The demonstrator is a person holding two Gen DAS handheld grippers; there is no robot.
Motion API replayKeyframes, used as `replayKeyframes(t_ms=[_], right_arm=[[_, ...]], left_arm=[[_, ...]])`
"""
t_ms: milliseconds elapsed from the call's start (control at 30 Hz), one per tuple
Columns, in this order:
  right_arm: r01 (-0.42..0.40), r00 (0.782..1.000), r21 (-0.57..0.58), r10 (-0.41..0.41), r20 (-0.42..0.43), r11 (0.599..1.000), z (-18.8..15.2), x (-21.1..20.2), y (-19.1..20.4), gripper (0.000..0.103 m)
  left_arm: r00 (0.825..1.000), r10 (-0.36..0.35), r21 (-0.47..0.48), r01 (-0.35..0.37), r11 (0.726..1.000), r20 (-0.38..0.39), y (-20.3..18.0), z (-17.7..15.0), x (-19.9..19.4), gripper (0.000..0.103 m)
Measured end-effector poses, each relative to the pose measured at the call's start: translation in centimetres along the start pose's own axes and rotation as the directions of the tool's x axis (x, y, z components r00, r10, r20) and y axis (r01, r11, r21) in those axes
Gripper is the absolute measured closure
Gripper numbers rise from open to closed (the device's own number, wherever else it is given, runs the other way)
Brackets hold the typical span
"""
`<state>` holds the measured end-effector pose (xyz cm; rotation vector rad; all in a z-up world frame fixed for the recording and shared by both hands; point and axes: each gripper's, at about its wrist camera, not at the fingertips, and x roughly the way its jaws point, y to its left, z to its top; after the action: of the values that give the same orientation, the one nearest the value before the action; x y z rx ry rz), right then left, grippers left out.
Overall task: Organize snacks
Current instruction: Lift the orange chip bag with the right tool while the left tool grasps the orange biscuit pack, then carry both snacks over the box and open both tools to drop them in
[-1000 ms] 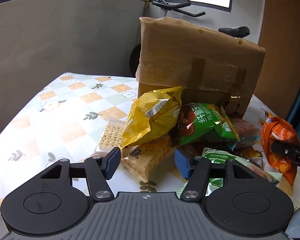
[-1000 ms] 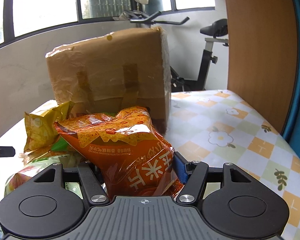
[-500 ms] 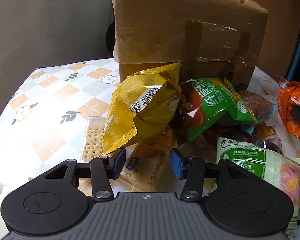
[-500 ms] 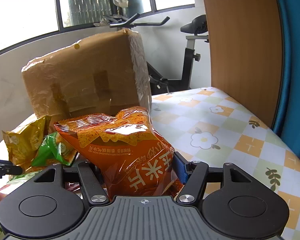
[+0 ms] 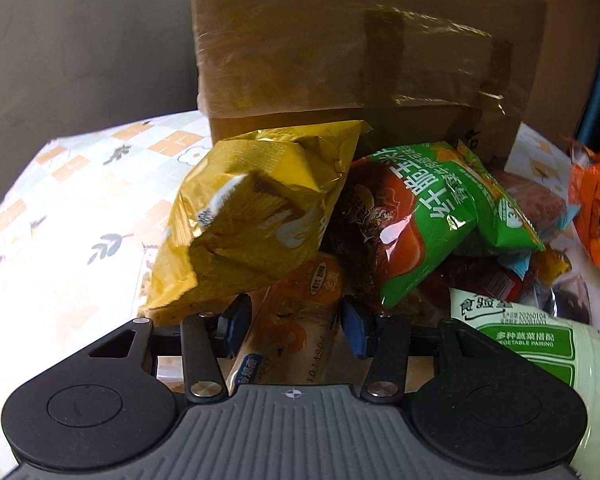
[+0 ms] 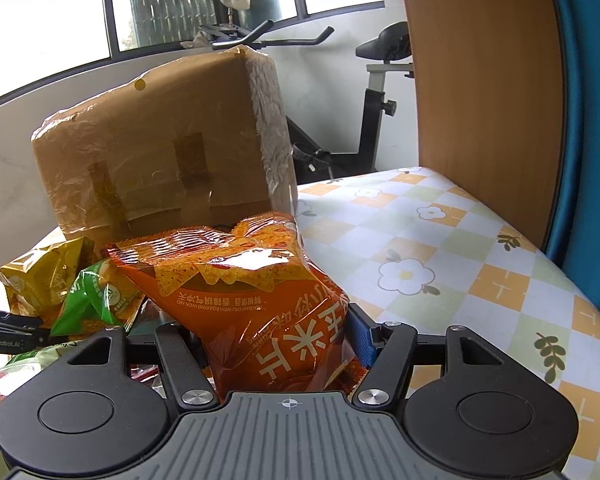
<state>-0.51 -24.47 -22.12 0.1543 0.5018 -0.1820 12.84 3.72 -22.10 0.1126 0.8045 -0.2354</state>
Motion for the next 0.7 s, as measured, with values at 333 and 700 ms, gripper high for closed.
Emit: replayKeyframes(t_ms=[333,700], right_arm=[[-0.003,1.000,0.002,0.003,0.003,1.000,0.2,-0.1,0.0,0.043],[-0.007,1.000,0.001,0.007,0.023,1.000,0.5,-1.0,0.1,0.043]], left_arm=[[0.999,0.036,-0.029,-0.035,0.999,0.008,-0.3,-1.9,-1.7,0.063],[0.994,0.054,-0.062,-0.048,0.997,0.091,-2.0,-3.4,-6.0,0.063]])
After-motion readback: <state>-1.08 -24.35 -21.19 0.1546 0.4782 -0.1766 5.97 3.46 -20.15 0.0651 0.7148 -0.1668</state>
